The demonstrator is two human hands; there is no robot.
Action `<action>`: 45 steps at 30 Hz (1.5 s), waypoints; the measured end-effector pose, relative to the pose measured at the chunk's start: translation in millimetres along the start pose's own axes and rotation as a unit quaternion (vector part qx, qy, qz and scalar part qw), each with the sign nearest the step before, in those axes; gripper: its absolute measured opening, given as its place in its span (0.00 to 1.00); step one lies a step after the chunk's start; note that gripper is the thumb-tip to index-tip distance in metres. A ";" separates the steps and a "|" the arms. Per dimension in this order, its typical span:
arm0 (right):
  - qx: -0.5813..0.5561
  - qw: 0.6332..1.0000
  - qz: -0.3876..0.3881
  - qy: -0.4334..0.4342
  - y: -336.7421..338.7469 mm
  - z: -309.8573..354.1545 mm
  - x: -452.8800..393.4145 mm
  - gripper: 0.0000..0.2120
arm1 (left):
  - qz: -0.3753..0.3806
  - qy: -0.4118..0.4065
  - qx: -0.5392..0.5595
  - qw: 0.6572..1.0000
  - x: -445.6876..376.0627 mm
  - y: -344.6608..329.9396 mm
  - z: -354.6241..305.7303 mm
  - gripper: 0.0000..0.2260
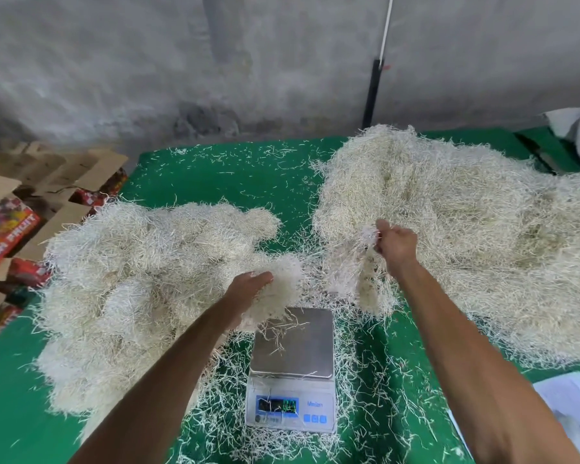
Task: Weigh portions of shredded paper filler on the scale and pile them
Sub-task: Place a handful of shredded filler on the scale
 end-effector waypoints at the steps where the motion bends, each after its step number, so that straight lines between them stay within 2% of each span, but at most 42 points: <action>1: -0.030 0.999 -0.012 0.004 1.7 0.6 -3.1 0.14 | -0.008 0.001 0.005 1.000 0.1 1.6 3.0 0.08; 2: -0.037 0.999 0.000 0.011 0.1 -0.2 -3.8 0.15 | -0.014 0.004 0.004 1.000 -0.3 2.1 5.3 0.09; 3: -0.014 0.999 0.031 0.006 -3.6 -4.7 -3.0 0.21 | -0.021 0.007 0.004 1.000 -0.4 1.7 7.1 0.10; 5: 0.141 0.985 0.091 -0.040 -12.3 -18.4 1.7 0.35 | -0.032 0.010 0.017 0.999 0.0 -1.9 7.9 0.12; 6: 0.244 0.962 0.105 -0.056 -15.4 -24.3 6.3 0.39 | -0.033 0.009 0.028 0.999 0.2 -4.2 7.0 0.13; 8: 0.427 0.901 0.076 -0.025 -20.2 -34.7 16.5 0.35 | -0.030 0.001 0.040 0.999 1.7 -8.2 0.8 0.13; 10: 0.492 0.865 0.053 0.084 -29.2 -30.5 30.9 0.26 | -0.022 -0.012 0.036 0.999 -1.0 -9.8 -6.0 0.12; 11: 0.479 0.863 0.088 0.133 -36.6 -27.1 38.5 0.24 | -0.014 -0.018 0.033 0.999 -1.3 -10.9 -10.3 0.12; 13: 0.419 0.863 0.223 0.175 -58.4 -24.0 54.0 0.24 | 0.026 -0.026 0.012 0.999 -0.7 -15.6 -20.2 0.10; 14: 0.396 0.857 0.283 0.168 -70.1 -23.7 63.4 0.26 | 0.044 -0.031 -0.004 0.999 -0.1 -18.3 -24.3 0.10; 16: 0.371 0.859 0.325 0.139 -84.8 -22.8 76.5 0.32 | 0.055 -0.037 -0.012 0.998 3.0 -20.0 -29.5 0.13; 17: 0.346 0.873 0.323 0.116 -87.3 -22.9 77.8 0.34 | 0.051 -0.040 -0.004 0.998 5.7 -18.2 -32.0 0.14; 19: 0.291 0.907 0.295 0.076 -85.3 -25.3 72.9 0.29 | 0.036 -0.034 0.002 0.999 12.4 -10.6 -31.5 0.21; 21: 0.291 0.924 0.237 0.078 -77.8 -25.4 65.6 0.27 | 0.037 -0.022 0.015 0.999 18.3 -2.2 -25.3 0.29; 22: 0.292 0.932 0.198 0.085 -72.5 -24.8 63.5 0.27 | 0.028 -0.017 0.028 0.999 21.7 2.5 -21.2 0.28; 24: 0.281 0.946 0.129 0.093 -62.2 -24.0 62.8 0.26 | 0.002 -0.013 0.060 0.998 31.9 10.0 -15.6 0.17; 25: 0.264 0.955 0.098 0.092 -56.8 -24.0 63.8 0.26 | -0.007 -0.016 0.080 0.997 36.6 13.2 -12.1 0.15; 28: 0.187 0.979 0.008 0.084 -41.3 -21.5 72.1 0.26 | 0.009 -0.067 0.119 0.991 50.7 20.8 1.1 0.15; 31: 0.128 0.985 -0.016 0.114 -42.1 -19.7 88.0 0.27 | -0.010 -0.028 0.168 0.985 50.0 22.9 21.1 0.20; 33: 0.114 0.984 0.023 0.138 -52.2 -21.9 102.8 0.28 | -0.044 0.011 0.165 0.985 46.4 17.3 32.2 0.28; 35: 0.127 0.975 0.113 0.147 -68.8 -25.9 117.6 0.28 | -0.055 0.032 0.131 0.989 44.1 8.3 39.7 0.33; 38: 0.179 0.942 0.247 0.139 -99.2 -24.7 136.2 0.31 | -0.007 0.044 0.083 0.996 40.9 -7.9 49.9 0.43; 39: 0.202 0.930 0.273 0.138 -108.7 -22.2 141.4 0.28 | 0.010 0.039 0.082 0.996 40.2 -13.1 52.8 0.47; 41: 0.244 0.904 0.325 0.131 -122.4 -20.3 151.4 0.14 | 0.030 0.028 0.107 0.993 38.5 -21.6 59.3 0.52; 42: 0.278 0.885 0.353 0.123 -123.4 -23.1 153.7 0.14 | 0.037 0.025 0.125 0.991 36.3 -25.4 61.5 0.52; 45: 0.452 0.795 0.395 0.091 -120.3 -46.6 158.5 0.35 | 0.072 0.036 0.229 0.970 29.1 -26.0 62.6 0.51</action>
Point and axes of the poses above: each hand's wrist, its own x-axis away from the middle knuckle, its own y-axis out of the back of the hand, z = x × y, the point moved 2 cm from there along -x, towards the middle knuckle, and after that the axes turned 9 degrees about z, right-handed, at the moved point
